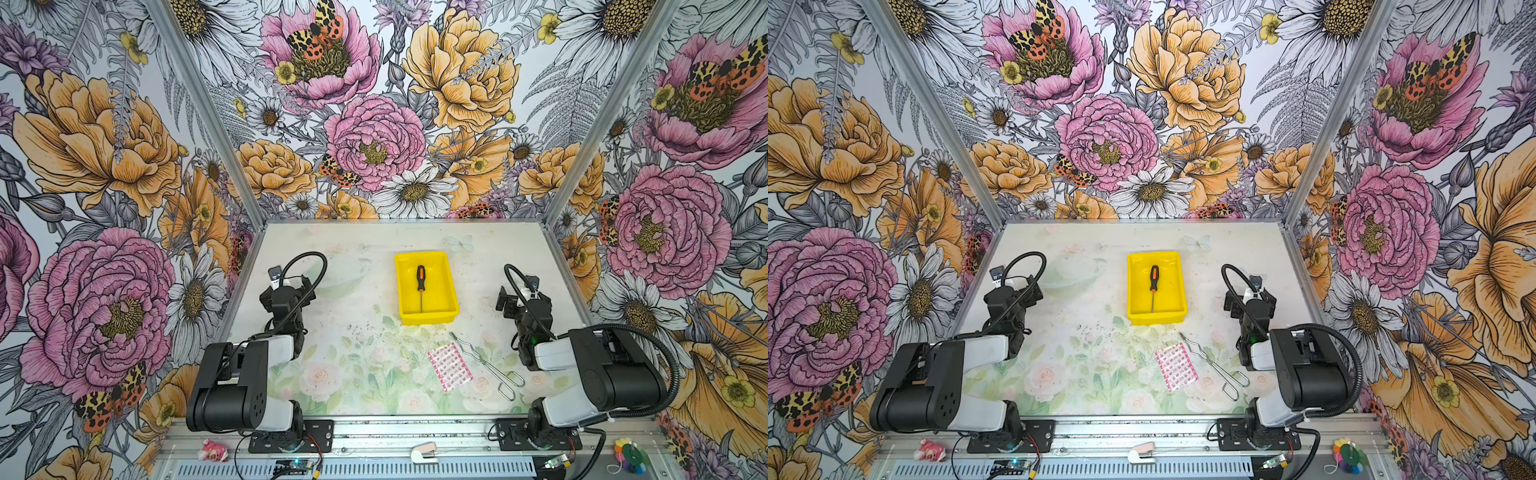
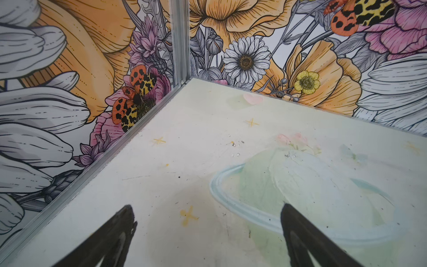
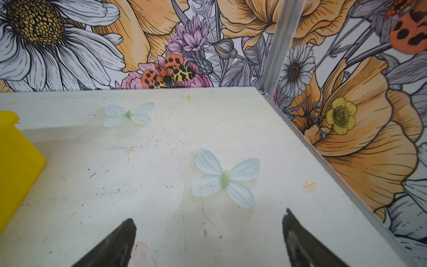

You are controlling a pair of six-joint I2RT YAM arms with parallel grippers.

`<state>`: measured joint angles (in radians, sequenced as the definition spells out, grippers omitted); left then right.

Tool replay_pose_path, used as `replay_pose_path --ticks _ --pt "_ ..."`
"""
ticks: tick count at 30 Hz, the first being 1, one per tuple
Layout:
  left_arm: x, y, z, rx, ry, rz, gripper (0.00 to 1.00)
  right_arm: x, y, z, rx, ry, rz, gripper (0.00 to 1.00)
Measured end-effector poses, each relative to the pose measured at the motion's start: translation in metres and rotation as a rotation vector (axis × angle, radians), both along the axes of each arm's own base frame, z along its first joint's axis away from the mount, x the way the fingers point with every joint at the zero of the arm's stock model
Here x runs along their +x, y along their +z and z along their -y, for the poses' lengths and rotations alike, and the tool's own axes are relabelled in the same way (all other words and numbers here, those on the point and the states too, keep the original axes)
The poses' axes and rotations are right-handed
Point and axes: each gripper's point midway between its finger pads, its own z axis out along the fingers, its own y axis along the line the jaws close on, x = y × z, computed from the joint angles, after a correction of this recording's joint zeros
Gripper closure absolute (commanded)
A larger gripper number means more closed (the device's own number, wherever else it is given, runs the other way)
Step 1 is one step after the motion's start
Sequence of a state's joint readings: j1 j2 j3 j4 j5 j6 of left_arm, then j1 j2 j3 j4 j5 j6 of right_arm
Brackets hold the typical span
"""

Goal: Put the screwdriver in the bin

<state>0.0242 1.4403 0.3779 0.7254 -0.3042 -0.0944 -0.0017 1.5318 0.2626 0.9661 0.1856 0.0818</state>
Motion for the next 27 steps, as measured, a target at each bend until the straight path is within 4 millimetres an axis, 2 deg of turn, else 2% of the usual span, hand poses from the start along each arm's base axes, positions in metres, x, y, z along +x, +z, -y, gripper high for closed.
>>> replay_pose_path --ticks 3,6,13,27 --pt "0.008 -0.002 0.010 0.009 -0.065 0.017 0.01 0.017 0.016 0.002 0.003 -0.012 0.028 0.01" --pt "0.013 -0.014 0.023 0.012 -0.147 -0.005 0.01 0.027 0.030 0.003 0.001 -0.021 0.063 0.00" --pt "0.018 -0.007 0.033 0.021 -0.210 0.029 0.01 0.025 0.024 0.005 0.002 -0.029 0.034 0.00" --pt "0.019 -0.003 0.036 0.023 -0.224 0.046 0.01 0.025 0.022 0.005 0.002 -0.029 0.027 0.00"
